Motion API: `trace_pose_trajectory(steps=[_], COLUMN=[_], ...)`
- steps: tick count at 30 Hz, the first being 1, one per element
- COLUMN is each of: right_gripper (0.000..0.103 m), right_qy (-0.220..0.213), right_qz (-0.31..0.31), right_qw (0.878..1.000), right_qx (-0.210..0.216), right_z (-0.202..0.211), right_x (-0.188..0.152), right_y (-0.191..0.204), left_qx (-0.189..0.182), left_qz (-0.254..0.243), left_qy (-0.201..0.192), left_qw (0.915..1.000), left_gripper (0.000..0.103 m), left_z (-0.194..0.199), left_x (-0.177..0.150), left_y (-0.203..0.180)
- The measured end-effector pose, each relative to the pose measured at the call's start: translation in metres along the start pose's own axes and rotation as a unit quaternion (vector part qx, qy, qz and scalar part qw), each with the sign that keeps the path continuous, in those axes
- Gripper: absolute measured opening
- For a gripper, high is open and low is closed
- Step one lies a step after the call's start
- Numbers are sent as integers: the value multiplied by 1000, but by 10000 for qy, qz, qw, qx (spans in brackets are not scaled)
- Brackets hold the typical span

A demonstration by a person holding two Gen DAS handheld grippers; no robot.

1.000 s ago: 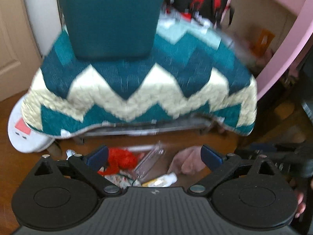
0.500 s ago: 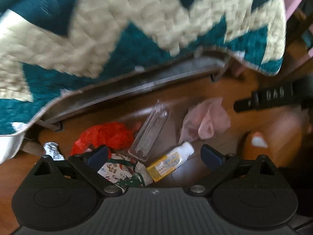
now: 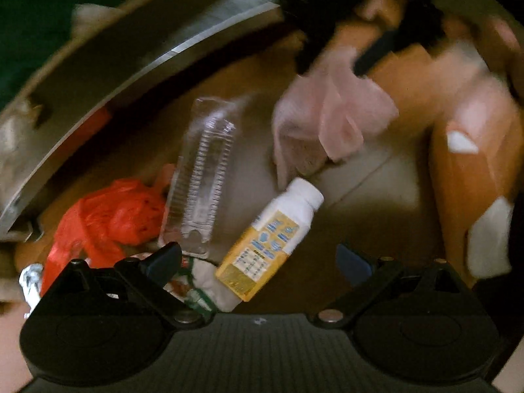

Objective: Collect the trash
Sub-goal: 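Grasp the white-yellow milk bottle with left tool while right tool grasps pink mesh bag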

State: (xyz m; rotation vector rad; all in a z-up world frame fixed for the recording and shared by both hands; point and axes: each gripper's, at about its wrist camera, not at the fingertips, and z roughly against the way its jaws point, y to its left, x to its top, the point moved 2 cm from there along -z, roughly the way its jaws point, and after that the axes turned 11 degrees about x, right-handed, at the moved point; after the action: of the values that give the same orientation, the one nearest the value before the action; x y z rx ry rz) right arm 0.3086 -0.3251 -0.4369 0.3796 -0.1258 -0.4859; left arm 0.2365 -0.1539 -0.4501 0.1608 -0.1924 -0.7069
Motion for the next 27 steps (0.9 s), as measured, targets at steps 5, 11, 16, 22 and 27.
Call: trace_pose_trajectory(steps=[5,11,16,22,27], right_gripper=[48,48,48,48,48], right_qy=[10,-63,42,137,123], right_qz=[-57,-141,-254,-231,-216], right_qw=[9996,9981,9973,9973,9984], right_qx=[-282,-593,-692,-688,-502], right_z=[-28,-46,-62,-79,-84], right_x=[8,13,12,8,7], right_y=[-8,-19,-30,-46,-50], left_qx=[47,-6,-22,-42,40], left_qz=[-470,-618,-713,-839,-919], left_qy=[20,82,134,162,242], left_qw=[9989,9981,9974,9963,9955], left_gripper=[101,101,100,96,76], left_z=[-25,-49,-67,-85,-100], left_x=[-4,-3,-1,-1,-2], left_y=[-16,-23,-26,-33,-40])
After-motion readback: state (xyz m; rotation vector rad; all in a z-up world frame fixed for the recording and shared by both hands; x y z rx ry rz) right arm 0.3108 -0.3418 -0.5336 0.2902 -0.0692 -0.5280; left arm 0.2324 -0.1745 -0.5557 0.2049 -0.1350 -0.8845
